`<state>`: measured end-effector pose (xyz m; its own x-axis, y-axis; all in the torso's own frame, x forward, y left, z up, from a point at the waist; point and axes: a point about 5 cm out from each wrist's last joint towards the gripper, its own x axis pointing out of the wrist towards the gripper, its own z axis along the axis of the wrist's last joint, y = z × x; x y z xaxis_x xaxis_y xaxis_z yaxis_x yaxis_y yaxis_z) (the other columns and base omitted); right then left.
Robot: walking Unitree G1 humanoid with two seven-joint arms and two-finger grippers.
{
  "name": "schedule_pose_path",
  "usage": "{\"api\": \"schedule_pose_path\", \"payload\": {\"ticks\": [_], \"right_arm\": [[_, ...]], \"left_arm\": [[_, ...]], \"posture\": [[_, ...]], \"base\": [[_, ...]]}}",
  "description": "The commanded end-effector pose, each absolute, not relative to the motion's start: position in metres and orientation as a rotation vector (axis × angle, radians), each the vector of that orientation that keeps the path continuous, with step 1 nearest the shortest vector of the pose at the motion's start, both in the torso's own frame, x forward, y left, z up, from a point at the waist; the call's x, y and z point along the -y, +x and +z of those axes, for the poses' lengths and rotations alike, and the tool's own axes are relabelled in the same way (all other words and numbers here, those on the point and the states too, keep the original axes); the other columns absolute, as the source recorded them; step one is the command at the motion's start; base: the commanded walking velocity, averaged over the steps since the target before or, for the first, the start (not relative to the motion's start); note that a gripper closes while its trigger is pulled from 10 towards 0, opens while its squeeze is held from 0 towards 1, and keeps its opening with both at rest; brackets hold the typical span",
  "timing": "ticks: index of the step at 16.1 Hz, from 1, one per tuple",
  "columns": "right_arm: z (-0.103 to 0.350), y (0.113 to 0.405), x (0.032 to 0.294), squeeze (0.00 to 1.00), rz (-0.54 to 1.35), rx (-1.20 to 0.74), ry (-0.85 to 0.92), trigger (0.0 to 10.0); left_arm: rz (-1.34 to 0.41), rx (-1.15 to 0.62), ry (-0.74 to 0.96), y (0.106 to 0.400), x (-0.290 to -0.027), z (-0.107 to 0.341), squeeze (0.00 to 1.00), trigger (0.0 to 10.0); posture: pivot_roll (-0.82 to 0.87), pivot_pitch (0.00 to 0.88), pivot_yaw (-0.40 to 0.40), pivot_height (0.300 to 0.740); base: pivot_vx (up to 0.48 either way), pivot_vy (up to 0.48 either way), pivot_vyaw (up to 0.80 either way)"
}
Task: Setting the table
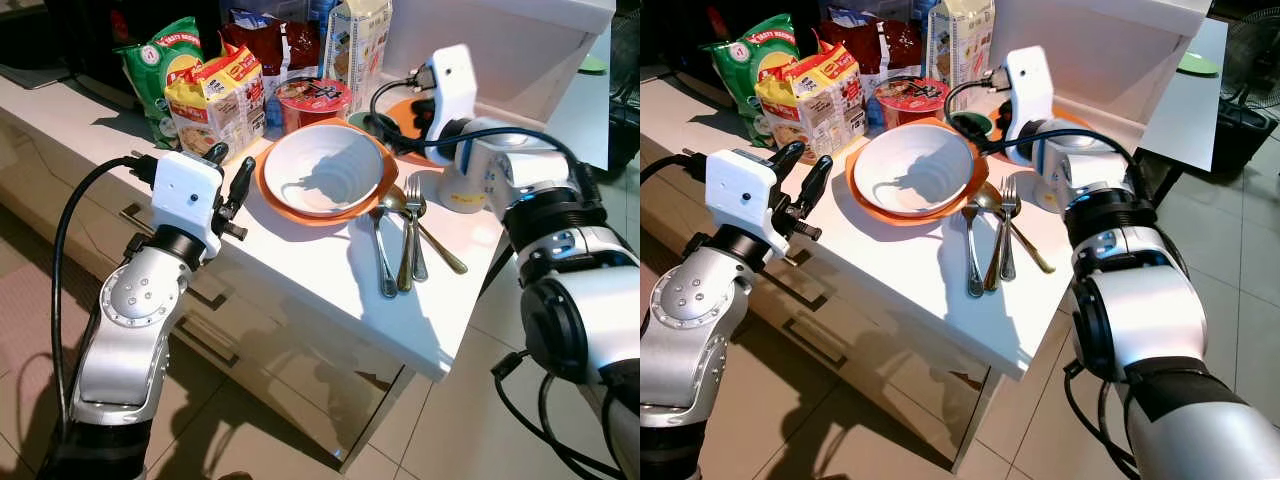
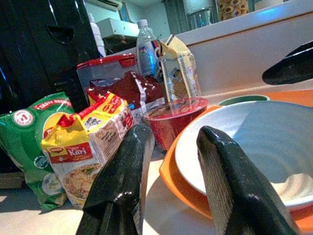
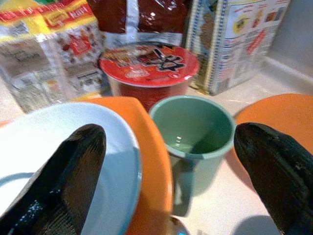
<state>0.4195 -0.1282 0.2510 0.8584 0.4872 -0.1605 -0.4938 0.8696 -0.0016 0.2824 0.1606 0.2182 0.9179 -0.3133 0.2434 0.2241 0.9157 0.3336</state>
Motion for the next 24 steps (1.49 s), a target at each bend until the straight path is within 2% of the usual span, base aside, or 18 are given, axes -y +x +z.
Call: {"api": "schedule_pose_path", "payload": {"ticks": [1, 9, 20, 24], "right_arm": [[0.257, 0.421, 0.128, 0.0, 0.53, -0.132, -0.008, 10.0], [0.236, 0.419, 0.121, 0.0, 0.552, -0.191, 0.038, 10.0], [0.214, 0.415, 0.118, 0.0, 0.565, -0.286, -0.02, 10.0], [0.21, 0.414, 0.116, 0.0, 0.579, -0.317, 0.031, 10.0]], "left_arm": [[-0.294, 0.295, 0.323, 0.279, -0.159, 0.221, 0.0, 10.0], [-0.297, 0.265, 0.353, 0.27, -0.163, 0.222, 0.0, 10.0], [-0.283, 0.251, 0.37, 0.267, -0.165, 0.223, 0.0, 10.0], [-0.28, 0.253, 0.379, 0.267, -0.166, 0.224, 0.0, 10.0]], "posture": [[0.13, 0.0, -0.065, 0.74], [0.16, 0.0, -0.061, 0.74], [0.16, 0.003, -0.063, 0.74], [0.16, 0.004, -0.064, 0.74]], "base": [[0.0, 0.0, 0.0], [0.0, 0.0, 0.0], [0.0, 0.0, 0.0], [0.0, 0.0, 0.0]]}}
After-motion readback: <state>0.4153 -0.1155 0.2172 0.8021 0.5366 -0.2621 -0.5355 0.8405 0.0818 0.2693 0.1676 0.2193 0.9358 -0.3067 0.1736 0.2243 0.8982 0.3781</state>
